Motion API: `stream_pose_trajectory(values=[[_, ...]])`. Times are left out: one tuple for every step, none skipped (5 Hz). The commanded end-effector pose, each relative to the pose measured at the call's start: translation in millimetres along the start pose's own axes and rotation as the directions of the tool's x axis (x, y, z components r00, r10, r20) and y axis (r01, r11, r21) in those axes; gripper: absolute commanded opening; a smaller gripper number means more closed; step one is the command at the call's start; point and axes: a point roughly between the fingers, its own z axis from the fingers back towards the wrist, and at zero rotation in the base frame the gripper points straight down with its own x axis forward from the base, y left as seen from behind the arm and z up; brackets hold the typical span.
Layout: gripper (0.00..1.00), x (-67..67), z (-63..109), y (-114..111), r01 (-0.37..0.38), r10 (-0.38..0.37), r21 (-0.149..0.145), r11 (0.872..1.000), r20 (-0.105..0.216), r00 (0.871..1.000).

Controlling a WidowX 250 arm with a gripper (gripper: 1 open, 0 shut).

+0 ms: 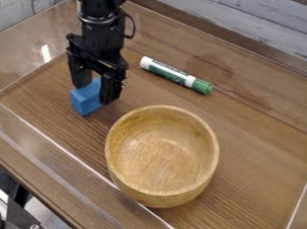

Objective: Put the blue block in the brown bowl

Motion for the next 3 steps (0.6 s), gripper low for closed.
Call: stream_pose_trajectory(values=[[1.0,4.2,8.8,5.1,-0.015,0.015,0.012,1.0,0.043,0.999],[1.0,4.9,8.5,5.5,-0.019,0.018,0.01,1.0,0.051,0.999],[1.0,5.3,3.1,5.5,-0.022,0.021,0.008,1.0,0.051,0.998]])
